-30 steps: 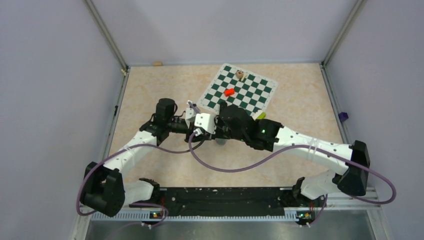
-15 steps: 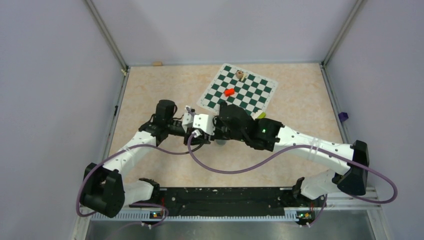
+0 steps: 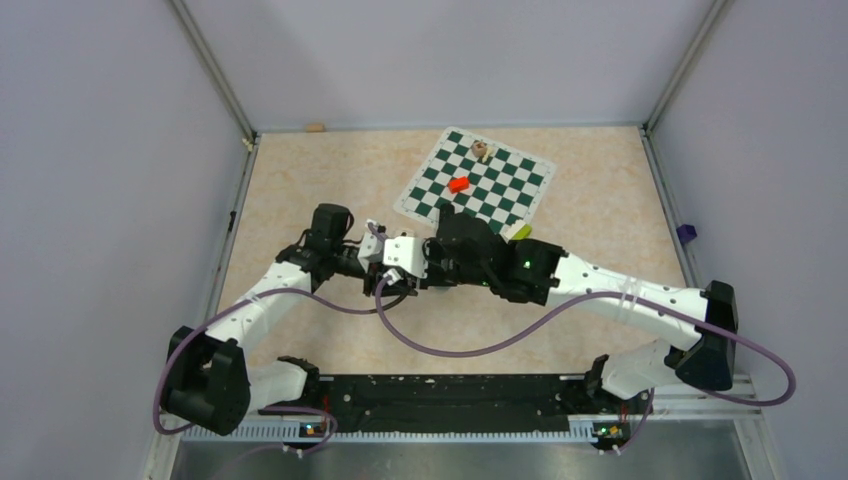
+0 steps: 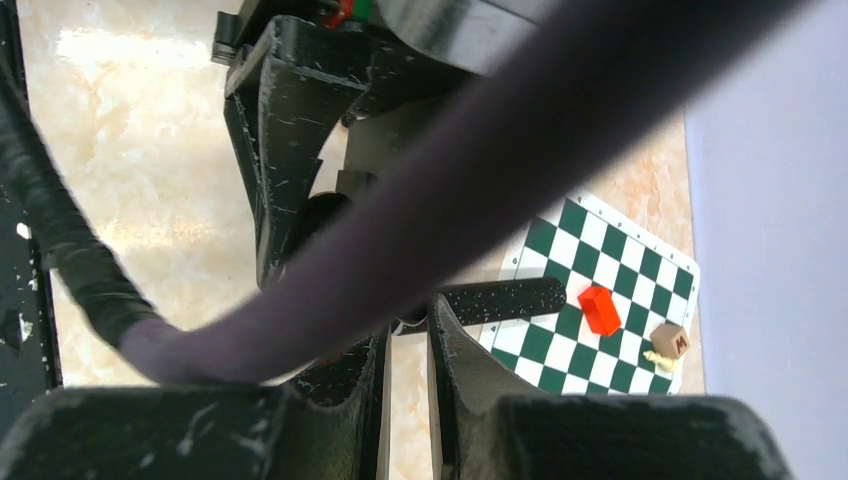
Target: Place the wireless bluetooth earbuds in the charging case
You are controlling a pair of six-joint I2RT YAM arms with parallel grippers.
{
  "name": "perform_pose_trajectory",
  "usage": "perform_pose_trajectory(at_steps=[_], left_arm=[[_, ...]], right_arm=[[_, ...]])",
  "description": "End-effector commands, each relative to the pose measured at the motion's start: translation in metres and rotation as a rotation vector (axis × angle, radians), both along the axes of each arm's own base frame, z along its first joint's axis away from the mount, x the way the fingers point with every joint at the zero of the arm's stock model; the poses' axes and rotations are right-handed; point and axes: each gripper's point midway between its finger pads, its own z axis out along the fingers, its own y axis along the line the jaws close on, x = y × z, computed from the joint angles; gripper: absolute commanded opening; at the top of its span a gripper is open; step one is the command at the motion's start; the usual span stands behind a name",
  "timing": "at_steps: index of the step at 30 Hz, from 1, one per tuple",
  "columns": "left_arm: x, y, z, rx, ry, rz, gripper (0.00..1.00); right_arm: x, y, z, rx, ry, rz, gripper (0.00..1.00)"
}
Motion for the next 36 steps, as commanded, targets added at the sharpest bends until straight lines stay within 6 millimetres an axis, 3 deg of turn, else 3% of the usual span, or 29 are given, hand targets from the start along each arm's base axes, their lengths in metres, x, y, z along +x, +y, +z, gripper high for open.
perform_pose_trajectory(at_steps=[1,8,23,28,36], left_arm=[[-0.009,-0.003,0.023,-0.076,-0.051,-0.073,0.0],[-0.009,-0.003,0.023,-0.076,-0.053,-0.071,0.0],[-0.008,-0.003,0.023,-0.076,-0.048,-0.069,0.0],[-0.008,-0.003,0.022,-0.078,-0.044,-0.072,0.0],[-0.008,-0.003,0.022,-0.077,-0.047,-0.072,0.0]], right_arm=[[-0.004,0.005,0.014,0.02,-0.058,0.018,0.06],[-0.004,-0.001,0.022,0.026,-0.075,0.013,0.06],[-0.007,-0.008,0.01,-0.013,-0.077,0.027,0.06],[-0.012,-0.004,-0.002,-0.032,-0.041,0.055,0.06],[-0.017,0.004,-0.002,-0.016,-0.005,0.079,0.06]])
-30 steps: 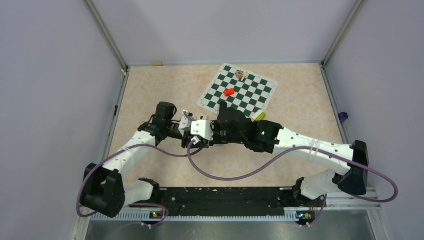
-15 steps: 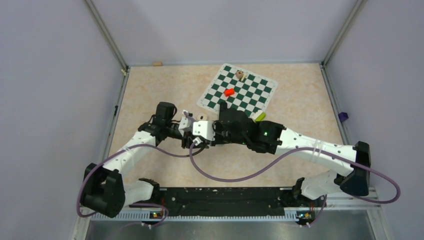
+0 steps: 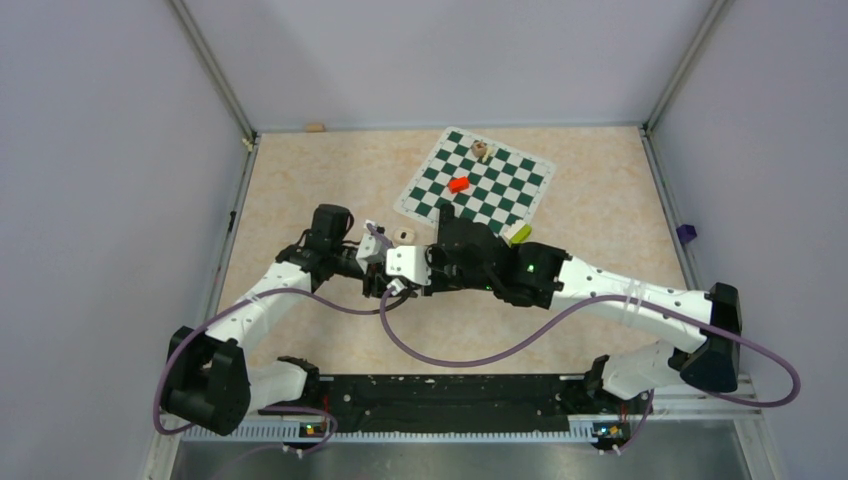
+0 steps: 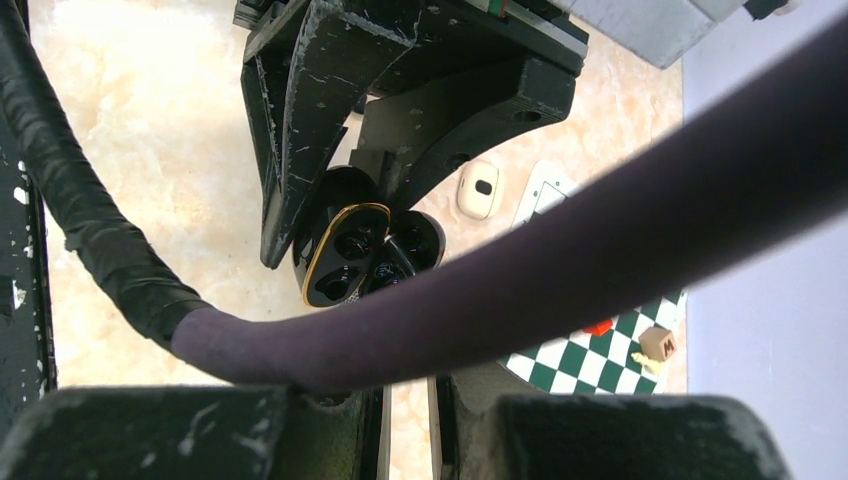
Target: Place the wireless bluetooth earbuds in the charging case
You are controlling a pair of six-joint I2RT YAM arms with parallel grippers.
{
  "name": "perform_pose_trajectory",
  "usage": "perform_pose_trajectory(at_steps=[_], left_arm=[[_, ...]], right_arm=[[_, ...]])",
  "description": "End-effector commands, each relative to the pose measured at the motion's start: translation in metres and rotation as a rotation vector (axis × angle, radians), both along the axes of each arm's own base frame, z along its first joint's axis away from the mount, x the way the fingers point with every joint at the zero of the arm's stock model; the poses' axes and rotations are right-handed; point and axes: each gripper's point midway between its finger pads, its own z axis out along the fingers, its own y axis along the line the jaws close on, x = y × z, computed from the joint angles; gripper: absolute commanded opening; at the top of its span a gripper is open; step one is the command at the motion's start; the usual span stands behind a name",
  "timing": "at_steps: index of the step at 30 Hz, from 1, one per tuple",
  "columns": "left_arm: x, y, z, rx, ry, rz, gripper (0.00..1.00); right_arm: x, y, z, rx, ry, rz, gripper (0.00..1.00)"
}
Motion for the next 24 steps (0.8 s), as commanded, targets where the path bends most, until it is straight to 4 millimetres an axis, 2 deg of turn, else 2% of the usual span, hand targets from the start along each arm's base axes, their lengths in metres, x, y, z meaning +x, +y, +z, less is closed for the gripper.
perform_pose_trajectory(at_steps=[1,12,24], left_arm=[[-0.003,-0.003,0.019,-0.057,-0.049,-0.046,0.0],[-0.003,-0.003,0.019,-0.056,-0.052,-0.045,0.0],[-0.001,-0.003,0.017,-0.047,-0.055,-0.034,0.0]], right_arm=[[-0.009,0.01,0.002,0.021,0.032,0.036,0.06],[-0.019,0.015,-0.005,0.009,0.066,0.078,0.06],[-0.022,0.016,0.0,0.022,0.071,0.089,0.06]])
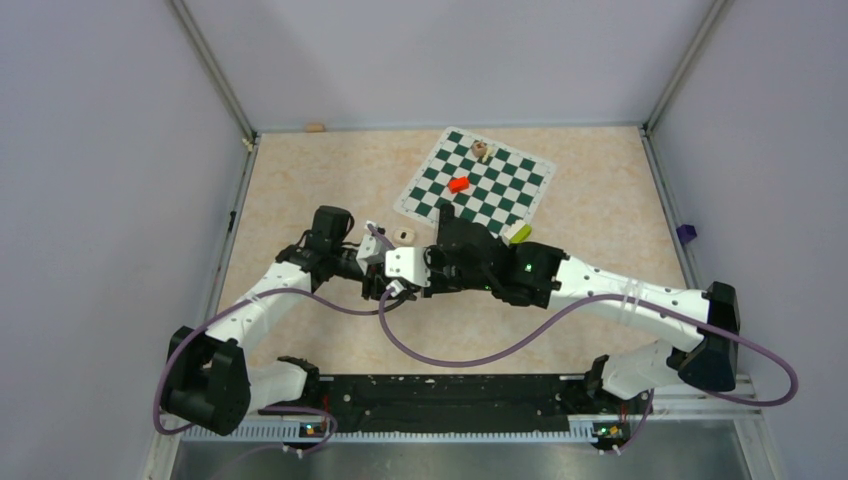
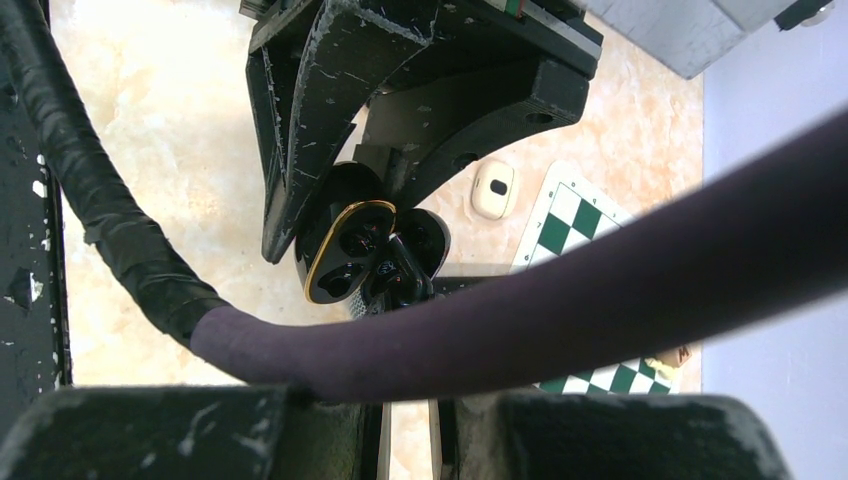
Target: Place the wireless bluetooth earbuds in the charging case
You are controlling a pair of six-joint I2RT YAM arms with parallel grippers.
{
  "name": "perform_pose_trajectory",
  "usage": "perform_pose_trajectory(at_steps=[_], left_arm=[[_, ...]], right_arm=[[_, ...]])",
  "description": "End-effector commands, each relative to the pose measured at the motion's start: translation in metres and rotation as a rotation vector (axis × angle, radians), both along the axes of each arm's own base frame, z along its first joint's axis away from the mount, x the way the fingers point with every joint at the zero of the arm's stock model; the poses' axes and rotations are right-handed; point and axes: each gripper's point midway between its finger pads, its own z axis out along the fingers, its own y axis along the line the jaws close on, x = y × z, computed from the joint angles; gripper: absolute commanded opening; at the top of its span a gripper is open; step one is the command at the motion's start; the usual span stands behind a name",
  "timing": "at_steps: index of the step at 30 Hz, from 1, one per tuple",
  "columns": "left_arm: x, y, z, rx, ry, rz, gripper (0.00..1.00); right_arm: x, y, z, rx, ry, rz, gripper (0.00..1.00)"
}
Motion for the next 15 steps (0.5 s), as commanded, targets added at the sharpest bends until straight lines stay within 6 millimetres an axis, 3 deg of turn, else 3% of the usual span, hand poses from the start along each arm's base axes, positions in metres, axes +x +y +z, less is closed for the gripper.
perform_pose_trajectory(at_steps=[1,8,15], left_arm=[[0.003,-0.004,0.021,-0.062,-0.09,-0.034,0.0],[0.006,-0.004,0.02,-0.051,-0.098,-0.02,0.0],[0.005,-0.004,0.02,-0.05,-0.103,-0.019,0.0]], right_arm=[[-0.017,0.015,0.006,0.035,0.049,0.07,0.06],[-0.004,0.017,0.0,0.02,0.02,0.01,0.06],[-0.005,0.02,-0.002,0.013,0.032,0.008,0.06]])
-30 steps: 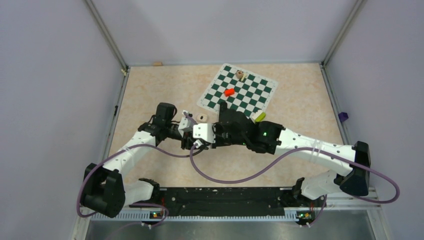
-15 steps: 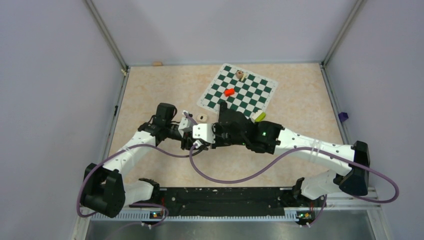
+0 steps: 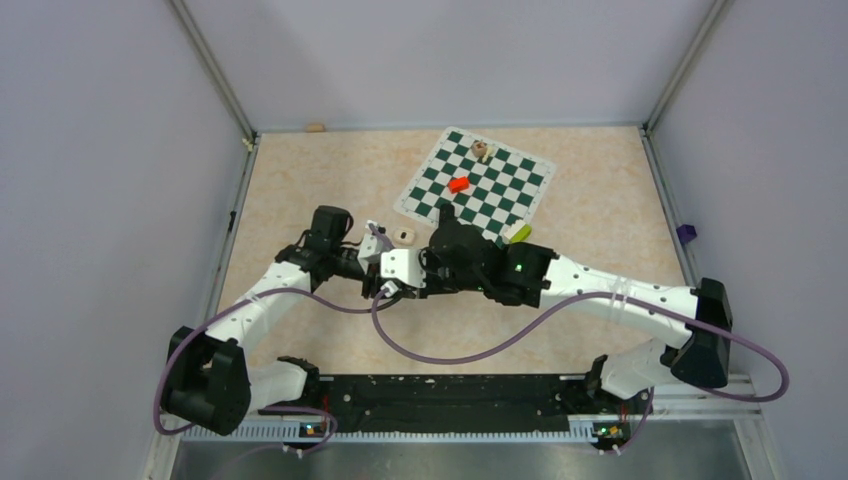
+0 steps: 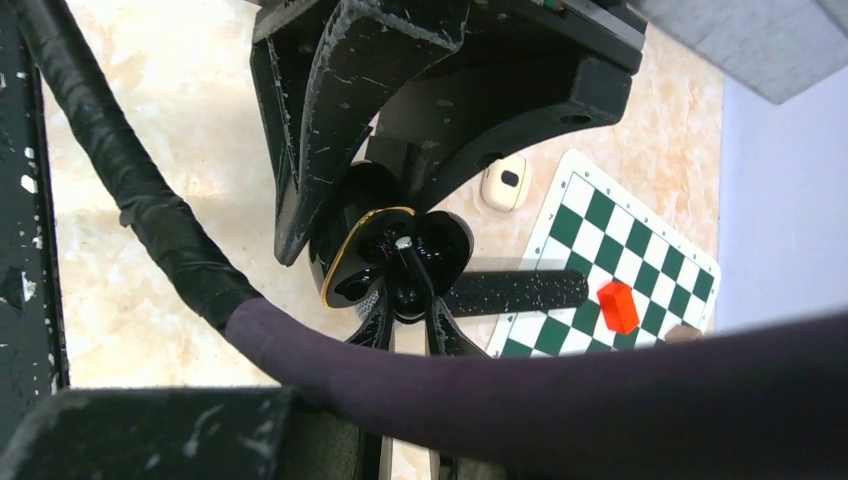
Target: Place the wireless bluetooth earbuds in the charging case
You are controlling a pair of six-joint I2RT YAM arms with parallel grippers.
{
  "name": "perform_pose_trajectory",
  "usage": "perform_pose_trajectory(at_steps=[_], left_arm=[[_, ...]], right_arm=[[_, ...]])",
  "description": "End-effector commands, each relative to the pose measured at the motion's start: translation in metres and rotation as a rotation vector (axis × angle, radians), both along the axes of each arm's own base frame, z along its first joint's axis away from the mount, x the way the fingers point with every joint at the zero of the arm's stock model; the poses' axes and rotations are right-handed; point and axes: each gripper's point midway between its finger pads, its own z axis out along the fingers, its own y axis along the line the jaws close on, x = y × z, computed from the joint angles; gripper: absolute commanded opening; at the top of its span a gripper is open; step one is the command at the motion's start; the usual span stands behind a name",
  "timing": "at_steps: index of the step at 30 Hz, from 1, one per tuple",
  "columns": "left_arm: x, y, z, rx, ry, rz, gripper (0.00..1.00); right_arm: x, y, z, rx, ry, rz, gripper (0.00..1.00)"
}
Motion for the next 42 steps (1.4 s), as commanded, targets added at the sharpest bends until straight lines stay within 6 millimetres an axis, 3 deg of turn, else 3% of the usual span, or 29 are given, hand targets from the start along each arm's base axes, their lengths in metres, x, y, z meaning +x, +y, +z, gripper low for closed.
perform_pose_trajectory(at_steps=[1,7,15,23,30,37,42], left_arm=[[0.0,-0.005,0.025,-0.074,-0.098,-0.047,0.0],[0.0,-0.006,0.024,-0.073,-0.094,-0.047,0.0],[0.002,-0.006,0.023,-0.067,-0.095,-0.043,0.0],[0.002,-0.006,0.023,-0.067,-0.096,-0.043,0.0],[0.014,-0.007,0.023,-0.043,-0.081,0.017,0.0],[0.015,-0.011,0.02,-0.056,-0.024,0.0,0.0],[0.018,-0.014,0.014,-0.038,0.012,0.005,0.0]], right_arm=[[-0.009,0.019,0.012,0.053,0.023,0.03,0.06],[-0.006,0.015,0.034,0.1,-0.009,0.007,0.06],[-0.008,0.018,0.031,0.107,0.012,0.014,0.06],[-0.013,0.015,0.046,0.135,0.015,0.029,0.05],[-0.002,-0.005,0.056,0.165,0.017,-0.001,0.04],[0.005,-0.01,0.036,0.165,0.049,-0.011,0.02],[0.025,-0.025,0.032,0.162,0.054,-0.058,0.03]])
